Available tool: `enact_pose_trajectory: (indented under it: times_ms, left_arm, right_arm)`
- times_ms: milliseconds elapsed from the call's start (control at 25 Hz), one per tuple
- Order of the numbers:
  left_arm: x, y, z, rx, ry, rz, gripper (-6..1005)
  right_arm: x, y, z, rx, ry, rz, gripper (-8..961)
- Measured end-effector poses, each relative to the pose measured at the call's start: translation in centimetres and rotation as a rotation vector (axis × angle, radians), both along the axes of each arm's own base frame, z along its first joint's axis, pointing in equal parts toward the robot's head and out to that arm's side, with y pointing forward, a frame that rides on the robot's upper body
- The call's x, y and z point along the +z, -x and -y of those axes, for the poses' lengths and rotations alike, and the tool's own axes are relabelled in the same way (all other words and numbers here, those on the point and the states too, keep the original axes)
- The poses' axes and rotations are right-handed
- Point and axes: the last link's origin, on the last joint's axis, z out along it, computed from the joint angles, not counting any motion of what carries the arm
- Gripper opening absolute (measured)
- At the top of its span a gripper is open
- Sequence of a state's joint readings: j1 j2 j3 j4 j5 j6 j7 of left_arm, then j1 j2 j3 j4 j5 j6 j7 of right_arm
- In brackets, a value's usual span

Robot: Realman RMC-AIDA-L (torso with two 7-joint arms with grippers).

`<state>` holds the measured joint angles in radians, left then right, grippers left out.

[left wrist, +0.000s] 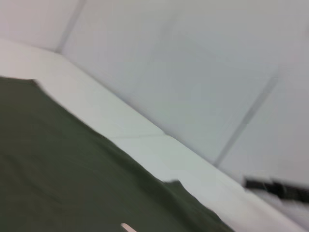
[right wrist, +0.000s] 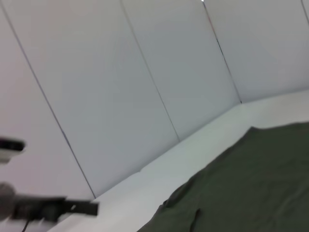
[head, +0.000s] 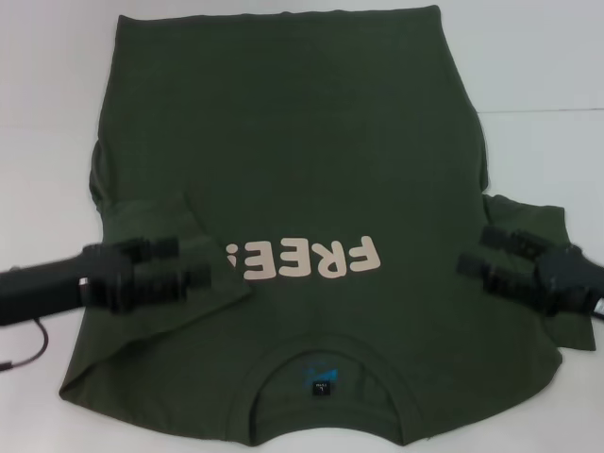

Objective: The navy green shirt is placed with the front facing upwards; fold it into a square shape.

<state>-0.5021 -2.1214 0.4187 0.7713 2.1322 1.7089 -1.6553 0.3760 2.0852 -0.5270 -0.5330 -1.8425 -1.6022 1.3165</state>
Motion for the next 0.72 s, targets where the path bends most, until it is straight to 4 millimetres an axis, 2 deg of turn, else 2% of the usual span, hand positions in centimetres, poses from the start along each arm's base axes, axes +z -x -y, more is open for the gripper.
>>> enact_pose_trajectory:
  times_ms: [80,160,320,520,720]
  left_arm:
    - [-0.1,0.1,0.5,-0.043,-0.003,-0.017,779]
    - [-0.3,0.2,2.0,-0.169,-0.022,-0.042,839]
    - [-0.4,0.4,3.4,-0.265,-0.052,-0.054,948]
    - [-0.2,0.9,4.1,-0.309,-0.063,-0.091,948]
    - [-0.6,1.4,4.2,-0.316,-0.057,-0.142,948]
  right_arm:
    - [1.3,0.3,-0.7,-0.042,0.040,-0.005,838]
    - [2.4,0.6,-1.4,-0.087,0.087,0.007,837]
    - [5.2,1.7,-2.8,-0.168,0.180,0.068,837]
    - [8.3,2.6,-3.8,-0.308,0.269,0.104,837]
    - [10.5,1.6,-4.5,-0.502,0.341,0.159,837]
